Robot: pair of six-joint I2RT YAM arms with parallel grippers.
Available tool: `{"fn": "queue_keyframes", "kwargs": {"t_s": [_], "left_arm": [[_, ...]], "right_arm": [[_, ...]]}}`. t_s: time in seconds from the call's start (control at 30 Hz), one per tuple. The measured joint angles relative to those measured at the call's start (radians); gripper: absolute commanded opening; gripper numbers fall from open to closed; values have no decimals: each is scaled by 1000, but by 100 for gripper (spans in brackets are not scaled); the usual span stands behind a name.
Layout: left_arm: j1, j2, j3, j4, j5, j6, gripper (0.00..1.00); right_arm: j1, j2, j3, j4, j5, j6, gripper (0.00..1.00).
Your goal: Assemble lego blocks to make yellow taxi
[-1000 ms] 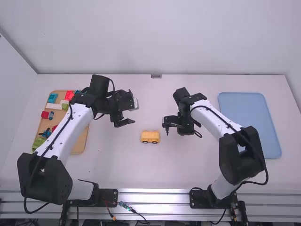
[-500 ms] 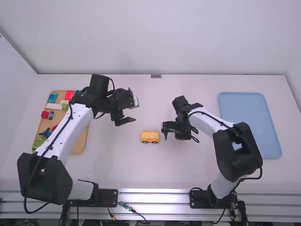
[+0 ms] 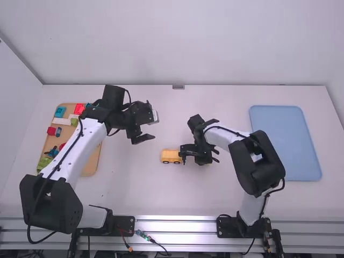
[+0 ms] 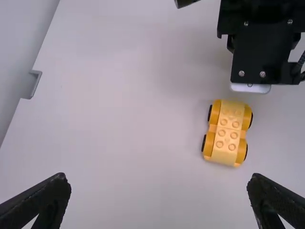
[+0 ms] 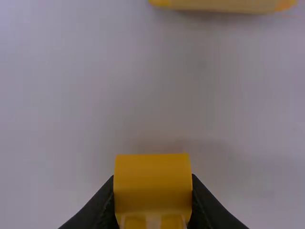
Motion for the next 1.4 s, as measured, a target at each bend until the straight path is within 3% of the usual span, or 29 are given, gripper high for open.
{"fn": "queue_keyframes", "kwargs": {"t_s": [0.23,0.5,0.93,1.0,1.03,1.07,1.4], "left_arm": [[0,0,-2,1,0,0,99],[0,0,-17,7,-1,0,99],[0,0,-17,7,0,0,99],[0,0,-17,7,0,0,99],[0,0,-17,7,0,0,99],[0,0,-17,7,-1,0,99],[0,0,-17,11,0,0,99]], "right_arm": [[1,19,44,35,-1,40,20],[1,19,48,40,-9,50,33],[1,19,48,43,-11,50,46],[1,19,48,43,-12,51,68],[1,19,48,43,-12,52,89],[1,19,48,43,-12,51,99],[1,17,62,-51,-19,-9,99]]}}
